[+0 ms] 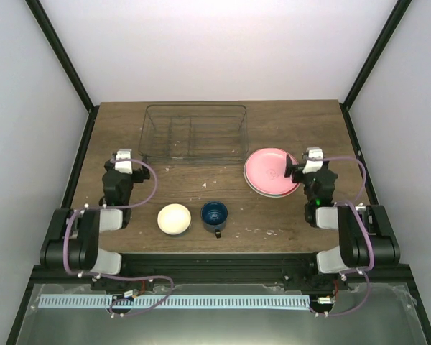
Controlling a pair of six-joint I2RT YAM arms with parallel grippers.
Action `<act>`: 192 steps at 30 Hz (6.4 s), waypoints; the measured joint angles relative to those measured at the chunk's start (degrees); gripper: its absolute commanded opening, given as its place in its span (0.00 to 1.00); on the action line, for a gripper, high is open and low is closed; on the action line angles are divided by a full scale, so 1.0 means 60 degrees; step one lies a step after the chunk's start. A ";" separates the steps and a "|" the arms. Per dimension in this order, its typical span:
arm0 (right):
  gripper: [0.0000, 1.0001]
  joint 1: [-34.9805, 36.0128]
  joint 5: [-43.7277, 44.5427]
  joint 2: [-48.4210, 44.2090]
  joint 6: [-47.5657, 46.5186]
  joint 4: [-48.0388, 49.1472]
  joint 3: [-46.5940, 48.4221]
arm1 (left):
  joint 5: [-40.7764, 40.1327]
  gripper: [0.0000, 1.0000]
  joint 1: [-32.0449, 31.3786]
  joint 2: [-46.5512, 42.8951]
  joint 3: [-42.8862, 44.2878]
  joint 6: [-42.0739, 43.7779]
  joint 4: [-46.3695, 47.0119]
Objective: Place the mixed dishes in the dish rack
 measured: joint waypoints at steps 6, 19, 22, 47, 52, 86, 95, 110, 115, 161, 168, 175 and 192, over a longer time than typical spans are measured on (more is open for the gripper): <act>1.00 0.0433 0.0455 -0.0852 -0.0229 -0.3457 0.2204 | -0.0364 1.00 -0.0233 -0.2364 0.0787 0.0597 -0.2299; 1.00 0.0444 0.2182 -0.0623 0.0372 -0.9388 0.6849 | -0.0288 1.00 -0.0277 -0.1158 0.8215 0.0663 -0.9420; 1.00 0.0444 0.2667 -0.0127 0.0645 -1.0517 0.8069 | 0.0200 1.00 -0.0310 0.0222 0.9752 0.0586 -1.0757; 1.00 0.0444 0.3136 0.1330 0.2430 -1.5223 1.0732 | 0.2790 1.00 -0.1504 0.5209 1.4138 -0.0058 -1.5868; 1.00 0.0444 0.3111 0.1399 0.2463 -1.5318 1.0757 | 0.2852 1.00 -0.1792 0.5235 1.4029 -0.0302 -1.5864; 1.00 0.0444 0.3078 0.1614 0.2273 -1.5588 1.0859 | 0.1749 1.00 -0.2142 0.5821 1.2845 -0.1067 -1.5784; 1.00 0.0444 0.3075 0.1727 0.2091 -1.5591 1.0859 | 0.1282 1.00 -0.2259 0.5719 1.2535 -0.1399 -1.5981; 1.00 0.0444 0.2823 0.2007 0.1880 -1.5588 1.0877 | 0.1213 1.00 -0.2255 0.4273 1.0626 -0.1832 -1.6221; 1.00 0.0444 0.2696 0.2025 0.1876 -1.5591 1.0972 | 0.1173 1.00 -0.2255 0.3909 1.0222 -0.1832 -1.6429; 0.70 0.0448 0.1100 0.2335 0.1916 -1.6957 1.0976 | -0.0291 1.00 -0.1807 0.4244 1.6593 -0.1322 -1.7828; 0.55 0.0495 0.0871 0.2335 0.2302 -1.7438 0.9828 | -0.0215 1.00 -0.1705 0.4564 1.6542 -0.1293 -1.8017; 0.47 0.0528 0.0809 0.2328 0.2499 -1.7394 0.9056 | -0.0149 1.00 -0.1672 0.4564 1.6371 -0.1275 -1.8017; 0.38 0.0557 0.0769 0.2710 0.2626 -1.6214 0.8353 | -0.0036 1.00 -0.1563 0.4564 1.6291 -0.1224 -1.8017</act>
